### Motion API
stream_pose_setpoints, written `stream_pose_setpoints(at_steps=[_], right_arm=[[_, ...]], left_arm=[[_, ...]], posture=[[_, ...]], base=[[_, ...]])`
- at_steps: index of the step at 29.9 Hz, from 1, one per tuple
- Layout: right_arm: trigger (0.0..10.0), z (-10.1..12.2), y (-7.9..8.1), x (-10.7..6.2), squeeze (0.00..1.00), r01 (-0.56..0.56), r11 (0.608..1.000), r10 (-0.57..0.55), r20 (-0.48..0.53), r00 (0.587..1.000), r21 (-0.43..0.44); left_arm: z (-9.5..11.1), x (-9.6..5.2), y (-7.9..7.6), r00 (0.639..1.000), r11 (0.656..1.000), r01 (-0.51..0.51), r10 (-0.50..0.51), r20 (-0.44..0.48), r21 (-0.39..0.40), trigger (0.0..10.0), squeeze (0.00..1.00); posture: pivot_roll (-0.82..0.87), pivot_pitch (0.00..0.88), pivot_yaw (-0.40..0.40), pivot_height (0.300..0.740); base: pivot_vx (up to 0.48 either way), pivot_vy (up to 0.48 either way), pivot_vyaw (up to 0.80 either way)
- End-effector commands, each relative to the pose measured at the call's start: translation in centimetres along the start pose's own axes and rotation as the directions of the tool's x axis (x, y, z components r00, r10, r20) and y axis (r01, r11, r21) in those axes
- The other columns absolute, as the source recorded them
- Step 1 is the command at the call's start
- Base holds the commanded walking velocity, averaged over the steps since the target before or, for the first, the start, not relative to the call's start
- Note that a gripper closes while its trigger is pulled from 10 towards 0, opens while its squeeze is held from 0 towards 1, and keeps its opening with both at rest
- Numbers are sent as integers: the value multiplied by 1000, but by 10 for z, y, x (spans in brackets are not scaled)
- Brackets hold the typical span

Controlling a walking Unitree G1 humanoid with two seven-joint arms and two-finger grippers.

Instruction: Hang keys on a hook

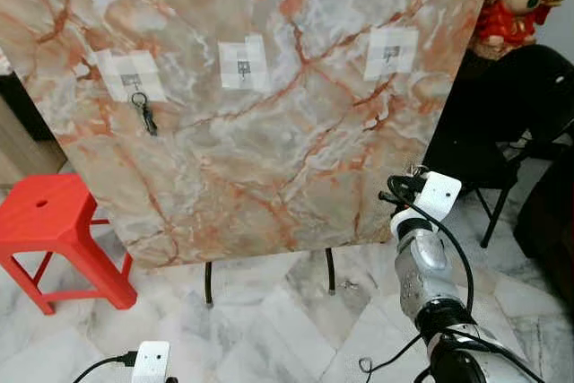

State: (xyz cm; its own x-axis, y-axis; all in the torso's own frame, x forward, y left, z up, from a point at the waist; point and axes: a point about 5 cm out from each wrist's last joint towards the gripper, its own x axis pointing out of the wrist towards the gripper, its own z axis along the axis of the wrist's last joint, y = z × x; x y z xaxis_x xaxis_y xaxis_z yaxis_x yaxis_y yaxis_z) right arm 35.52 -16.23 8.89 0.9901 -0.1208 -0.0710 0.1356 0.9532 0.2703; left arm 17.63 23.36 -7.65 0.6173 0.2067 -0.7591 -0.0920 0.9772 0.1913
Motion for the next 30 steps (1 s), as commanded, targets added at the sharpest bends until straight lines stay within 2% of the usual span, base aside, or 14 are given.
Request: stream_pose_setpoints(at_steps=[1, 9, 30], right_arm=[[10000, 12, 7, 6, 0, -18, 1000, 18, 33, 999, -1], [10000, 18, 18, 8, 0, -63, 998, 64, 47, 997, -16], [10000, 25, 27, 10, 0, -81, 997, 80, 74, 994, 9]], left_arm=[[0, 0, 3, 1000, 1000, -8, 8, 1, -8, 10000, 0], [1, 0, 0, 1000, 1000, -5, 5, 4, -10, 10000, 0], [3, 1, -2, 1000, 1000, -3, 3, 7, -17, 10000, 0]], posture=[[19, 0, -2, 723], [22, 0, -5, 723], [23, 0, -4, 723]], base=[[285, 0, 0], [290, 0, 0], [288, 0, 0]])
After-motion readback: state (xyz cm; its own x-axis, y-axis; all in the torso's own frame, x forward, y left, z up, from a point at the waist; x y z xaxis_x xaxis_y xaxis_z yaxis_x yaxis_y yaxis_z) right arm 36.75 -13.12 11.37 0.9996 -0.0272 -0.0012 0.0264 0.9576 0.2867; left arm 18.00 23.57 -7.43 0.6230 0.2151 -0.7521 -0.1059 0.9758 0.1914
